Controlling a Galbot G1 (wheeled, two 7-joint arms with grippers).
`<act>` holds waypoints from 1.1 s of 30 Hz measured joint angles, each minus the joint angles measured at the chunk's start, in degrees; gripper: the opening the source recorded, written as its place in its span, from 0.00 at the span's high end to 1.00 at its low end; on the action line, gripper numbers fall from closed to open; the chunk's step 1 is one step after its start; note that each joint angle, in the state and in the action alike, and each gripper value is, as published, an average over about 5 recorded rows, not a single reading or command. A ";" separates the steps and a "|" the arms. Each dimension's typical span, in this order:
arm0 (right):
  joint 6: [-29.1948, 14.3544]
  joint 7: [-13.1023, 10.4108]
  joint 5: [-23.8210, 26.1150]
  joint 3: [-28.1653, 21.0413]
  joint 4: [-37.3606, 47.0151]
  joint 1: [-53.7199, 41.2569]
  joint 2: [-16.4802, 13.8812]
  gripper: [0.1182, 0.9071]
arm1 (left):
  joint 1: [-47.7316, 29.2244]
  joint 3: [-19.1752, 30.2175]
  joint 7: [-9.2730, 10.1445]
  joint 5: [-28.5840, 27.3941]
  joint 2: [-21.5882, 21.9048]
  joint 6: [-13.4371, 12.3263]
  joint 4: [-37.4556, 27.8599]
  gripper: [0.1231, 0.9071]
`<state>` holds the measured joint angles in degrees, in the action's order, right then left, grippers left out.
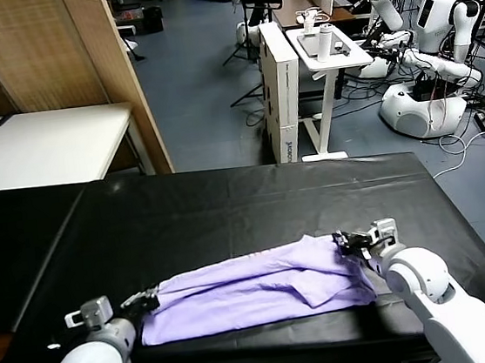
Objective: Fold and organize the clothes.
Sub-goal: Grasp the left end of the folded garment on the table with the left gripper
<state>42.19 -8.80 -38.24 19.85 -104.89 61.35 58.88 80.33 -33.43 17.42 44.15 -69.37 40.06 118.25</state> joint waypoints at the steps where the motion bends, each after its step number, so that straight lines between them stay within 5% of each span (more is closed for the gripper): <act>1: -0.07 -0.06 0.43 0.29 0.03 0.17 0.33 0.96 | -0.36 0.23 -0.19 -0.04 0.19 -0.25 -0.25 0.96; 14: -4.75 0.49 3.45 2.07 2.00 -0.66 3.52 0.95 | -9.39 5.62 -2.24 -1.34 1.52 -2.44 -6.04 0.96; 19: -7.19 3.91 3.18 2.54 1.35 -0.36 2.95 0.76 | -11.06 6.52 -4.31 -2.61 1.83 -3.53 -7.55 0.92; 27: -9.09 5.81 1.56 4.16 -2.59 1.83 0.01 0.13 | -10.54 5.68 -6.77 -4.19 3.22 -6.14 -7.18 0.33; 30: -8.75 5.39 0.09 5.16 -4.74 3.21 -1.73 0.02 | -9.96 5.00 -6.37 -2.59 3.98 -5.26 -6.50 0.12; 33: -7.86 4.92 -1.65 6.43 -6.95 4.83 -3.44 0.00 | -9.14 4.27 -4.70 0.24 5.11 -3.18 -5.53 0.02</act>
<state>34.33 -3.88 -39.89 26.28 -111.84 66.18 55.44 71.19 -29.16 12.72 44.39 -64.26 36.88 112.72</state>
